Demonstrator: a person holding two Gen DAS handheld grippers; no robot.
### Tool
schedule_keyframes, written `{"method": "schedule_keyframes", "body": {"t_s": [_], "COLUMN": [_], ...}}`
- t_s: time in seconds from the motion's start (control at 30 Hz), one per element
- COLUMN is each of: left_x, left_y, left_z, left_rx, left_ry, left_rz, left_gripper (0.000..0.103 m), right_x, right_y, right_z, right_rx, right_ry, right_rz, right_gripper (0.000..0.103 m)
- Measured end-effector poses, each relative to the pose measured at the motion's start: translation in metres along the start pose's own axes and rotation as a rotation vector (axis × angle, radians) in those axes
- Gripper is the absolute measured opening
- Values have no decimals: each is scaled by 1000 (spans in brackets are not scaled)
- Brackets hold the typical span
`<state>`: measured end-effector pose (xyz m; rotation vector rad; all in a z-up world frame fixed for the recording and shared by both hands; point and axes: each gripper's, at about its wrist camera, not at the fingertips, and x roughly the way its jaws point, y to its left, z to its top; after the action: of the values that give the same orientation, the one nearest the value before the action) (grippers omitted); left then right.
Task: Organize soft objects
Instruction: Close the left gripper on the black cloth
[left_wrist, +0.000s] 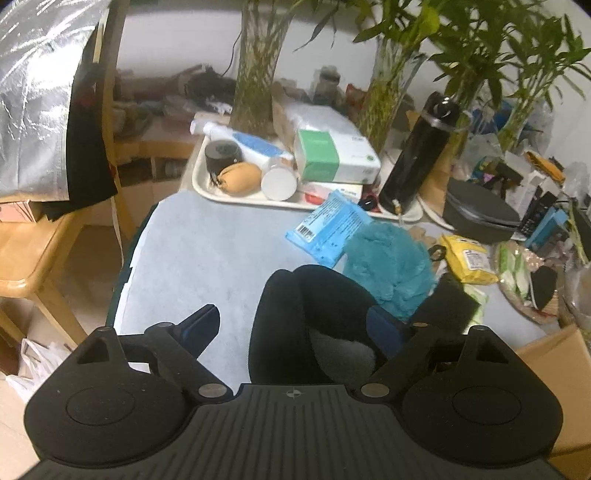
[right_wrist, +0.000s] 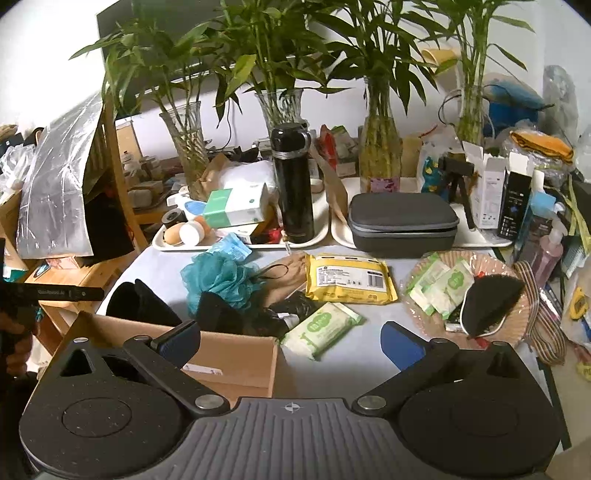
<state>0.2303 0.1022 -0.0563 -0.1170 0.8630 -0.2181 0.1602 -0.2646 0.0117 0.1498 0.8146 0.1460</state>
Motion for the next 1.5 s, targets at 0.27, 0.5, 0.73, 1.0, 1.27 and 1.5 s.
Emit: {"method": "schedule_keyframes", "body": {"t_s": [0.27,0.5,0.73,1.0,1.27,1.5], "left_x": [29,56,96,126,107,61], "left_y": [16,10,5,-4,12,12], "left_z": [20,38,47,46,44,45], "left_rx": [-179,-213,-257,-196,-272,-226], "left_ry": [98,186,345,509,463,294], "left_rz": [-83,-75,-52,-19,-29,-69], "left_gripper": [89,94,94,79,36,35], "right_x": [9,17,25,30,33,41], "right_y": [-7,-12,-17,-25,-32,-41], "right_z": [5,8,9,9,11,12], "right_rx": [-1,0,-3,3,7,25], "right_ry": [12,13,27,37,34,32], "right_rz": [-38,-57,-75,-89,-86,-57], "right_gripper": [103,103,103,103,103,103]}}
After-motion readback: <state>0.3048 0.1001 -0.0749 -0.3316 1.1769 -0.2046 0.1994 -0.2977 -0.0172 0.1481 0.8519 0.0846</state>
